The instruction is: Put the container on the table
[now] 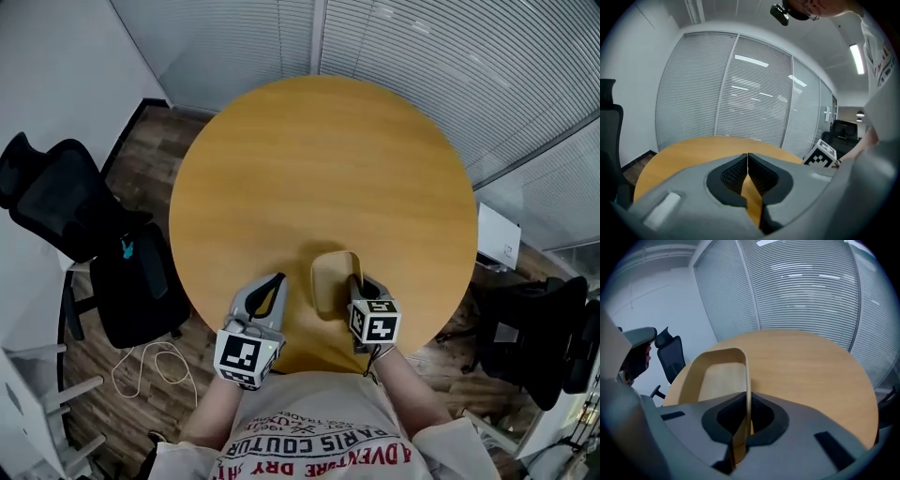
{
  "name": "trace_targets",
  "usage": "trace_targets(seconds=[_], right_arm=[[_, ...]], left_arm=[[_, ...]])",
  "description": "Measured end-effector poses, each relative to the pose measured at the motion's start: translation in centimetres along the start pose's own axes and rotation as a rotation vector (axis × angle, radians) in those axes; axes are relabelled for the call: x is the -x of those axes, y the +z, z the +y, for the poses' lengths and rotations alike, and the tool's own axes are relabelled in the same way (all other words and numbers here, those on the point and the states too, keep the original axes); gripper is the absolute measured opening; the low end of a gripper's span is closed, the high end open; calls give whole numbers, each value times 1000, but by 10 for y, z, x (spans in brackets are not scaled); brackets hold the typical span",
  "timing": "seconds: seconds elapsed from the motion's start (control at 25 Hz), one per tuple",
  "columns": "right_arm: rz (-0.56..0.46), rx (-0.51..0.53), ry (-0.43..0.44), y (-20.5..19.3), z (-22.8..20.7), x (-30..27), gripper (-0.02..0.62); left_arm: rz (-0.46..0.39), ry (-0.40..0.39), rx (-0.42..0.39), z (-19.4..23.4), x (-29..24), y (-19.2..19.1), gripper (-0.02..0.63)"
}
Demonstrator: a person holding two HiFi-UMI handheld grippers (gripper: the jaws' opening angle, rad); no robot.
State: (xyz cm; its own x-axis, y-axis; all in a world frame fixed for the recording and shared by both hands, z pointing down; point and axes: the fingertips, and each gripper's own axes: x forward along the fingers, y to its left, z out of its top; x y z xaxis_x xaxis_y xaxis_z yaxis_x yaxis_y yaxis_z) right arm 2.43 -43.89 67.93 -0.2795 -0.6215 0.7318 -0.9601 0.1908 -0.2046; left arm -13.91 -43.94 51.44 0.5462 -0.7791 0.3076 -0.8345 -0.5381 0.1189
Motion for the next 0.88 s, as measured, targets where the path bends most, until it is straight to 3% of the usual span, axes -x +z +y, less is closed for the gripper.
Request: trace_targets(seconds=[0.44,0.88], right_arm=[[133,-63,-97,-29,-25,-39,12],[106,-120,-128,-34,-31,-43,14]], left_arm=[[45,-20,43,11,-9,-10,12],[61,12,31,21,-2,-10,12]])
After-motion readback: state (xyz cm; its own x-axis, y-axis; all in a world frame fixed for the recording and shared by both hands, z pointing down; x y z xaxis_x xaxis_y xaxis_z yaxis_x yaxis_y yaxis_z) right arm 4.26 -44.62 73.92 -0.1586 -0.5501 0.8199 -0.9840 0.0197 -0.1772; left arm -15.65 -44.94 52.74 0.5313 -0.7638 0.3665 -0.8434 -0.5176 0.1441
